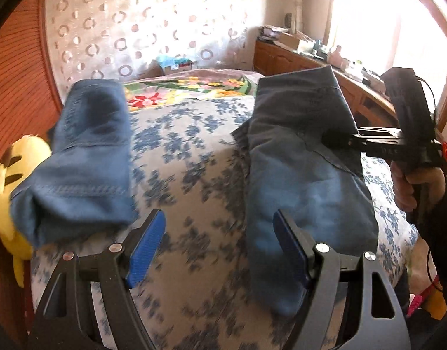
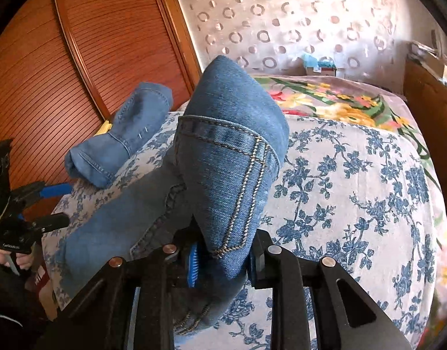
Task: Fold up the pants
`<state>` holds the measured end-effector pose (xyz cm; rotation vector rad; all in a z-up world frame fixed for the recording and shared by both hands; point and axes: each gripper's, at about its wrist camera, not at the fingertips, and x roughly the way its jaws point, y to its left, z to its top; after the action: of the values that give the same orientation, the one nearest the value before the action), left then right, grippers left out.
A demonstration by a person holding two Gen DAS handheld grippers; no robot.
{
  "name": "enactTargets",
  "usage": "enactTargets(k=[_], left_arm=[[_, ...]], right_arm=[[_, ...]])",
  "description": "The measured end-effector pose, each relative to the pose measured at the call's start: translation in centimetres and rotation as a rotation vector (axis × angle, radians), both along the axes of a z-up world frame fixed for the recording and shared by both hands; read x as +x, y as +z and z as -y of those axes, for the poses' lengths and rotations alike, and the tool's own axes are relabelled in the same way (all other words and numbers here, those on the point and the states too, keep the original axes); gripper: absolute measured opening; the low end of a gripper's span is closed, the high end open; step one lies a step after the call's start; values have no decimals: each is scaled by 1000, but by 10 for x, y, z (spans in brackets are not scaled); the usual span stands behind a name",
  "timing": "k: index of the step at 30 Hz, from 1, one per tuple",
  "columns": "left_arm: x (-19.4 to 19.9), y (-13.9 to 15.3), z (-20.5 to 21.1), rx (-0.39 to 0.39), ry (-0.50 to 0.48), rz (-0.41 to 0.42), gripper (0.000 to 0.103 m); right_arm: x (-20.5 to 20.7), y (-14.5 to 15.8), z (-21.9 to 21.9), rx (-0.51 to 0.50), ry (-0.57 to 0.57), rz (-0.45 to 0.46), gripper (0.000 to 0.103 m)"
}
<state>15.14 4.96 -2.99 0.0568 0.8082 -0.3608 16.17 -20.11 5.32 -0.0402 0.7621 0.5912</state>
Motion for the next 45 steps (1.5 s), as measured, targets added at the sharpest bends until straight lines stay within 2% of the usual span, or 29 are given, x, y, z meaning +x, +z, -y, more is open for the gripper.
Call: enactTargets(k=[7, 11, 16, 24, 27, 28, 32, 33, 35, 37, 41, 45], left_arm=[[30, -10, 22, 26, -36, -60, 77], [47, -20, 24, 23, -53, -107, 77], [60, -31, 24, -15, -79, -162, 77], [80, -43, 26, -110, -121, -225, 77], [83, -43, 33, -128, -153, -228, 63], [83, -43, 35, -155, -173, -240, 53], [82, -40, 40, -177, -214, -242, 30], [81, -39, 42, -165, -215, -236, 29], [79, -36, 42, -147, -215, -227, 24], [77, -33, 42, -138, -207, -220, 20], [73, -21, 40, -154, -201, -201, 7], [65, 2, 33, -166, -196, -148, 7]], right_arm=[[19, -11, -11, -14, -66, -15, 56], [30, -9, -23, -2, -88, -38, 66], [35, -17, -25, 29, -111, -71, 73], [54, -41, -21, 88, -118, -123, 74], [59, -47, -23, 97, -116, -134, 74], [61, -47, -24, 96, -113, -139, 74], [70, -49, -29, 105, -70, -151, 57], [73, -49, -29, 99, -56, -147, 53], [72, -43, -28, 111, -40, -132, 35], [72, -36, -29, 114, -17, -118, 27], [71, -23, -40, 99, 23, -82, 22], [74, 6, -61, 106, 97, -17, 21]])
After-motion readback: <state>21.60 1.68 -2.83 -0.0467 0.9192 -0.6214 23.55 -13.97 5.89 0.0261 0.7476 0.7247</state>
